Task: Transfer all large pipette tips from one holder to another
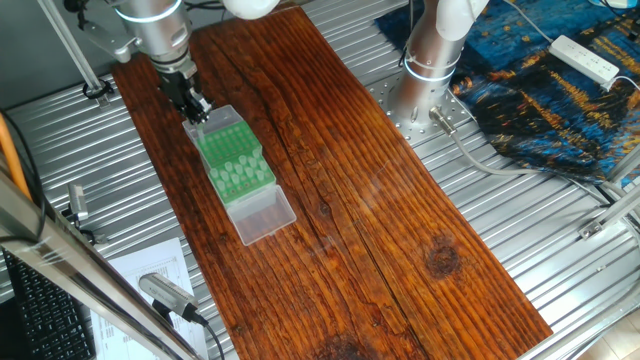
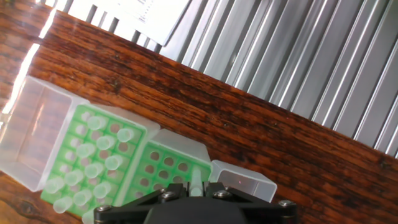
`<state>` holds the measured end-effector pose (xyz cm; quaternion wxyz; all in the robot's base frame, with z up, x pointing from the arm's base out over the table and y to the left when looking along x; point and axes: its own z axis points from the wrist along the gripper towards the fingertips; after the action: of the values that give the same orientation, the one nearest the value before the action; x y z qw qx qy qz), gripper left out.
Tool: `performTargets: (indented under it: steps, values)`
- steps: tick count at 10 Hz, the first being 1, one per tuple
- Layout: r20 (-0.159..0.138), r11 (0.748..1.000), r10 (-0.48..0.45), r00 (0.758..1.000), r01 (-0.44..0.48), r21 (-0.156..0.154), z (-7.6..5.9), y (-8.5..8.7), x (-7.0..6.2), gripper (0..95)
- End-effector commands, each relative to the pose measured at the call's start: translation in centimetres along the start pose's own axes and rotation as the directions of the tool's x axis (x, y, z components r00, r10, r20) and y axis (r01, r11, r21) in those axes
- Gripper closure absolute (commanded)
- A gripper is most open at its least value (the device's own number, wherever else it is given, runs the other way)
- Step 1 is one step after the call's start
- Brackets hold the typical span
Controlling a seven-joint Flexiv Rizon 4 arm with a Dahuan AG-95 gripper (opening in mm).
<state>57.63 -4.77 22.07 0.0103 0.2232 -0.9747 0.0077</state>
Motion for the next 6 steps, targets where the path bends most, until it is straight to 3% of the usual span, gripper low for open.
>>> performTargets:
  steps: [1,6]
  values:
    - [0.002,1.000,-0.015,1.000,0.015,0.001,-0.5,0.3,0.1,95.0]
    - [-0.008,0.998,-0.055,0.998,0.055,0.012,-1.6,1.0,0.5,95.0]
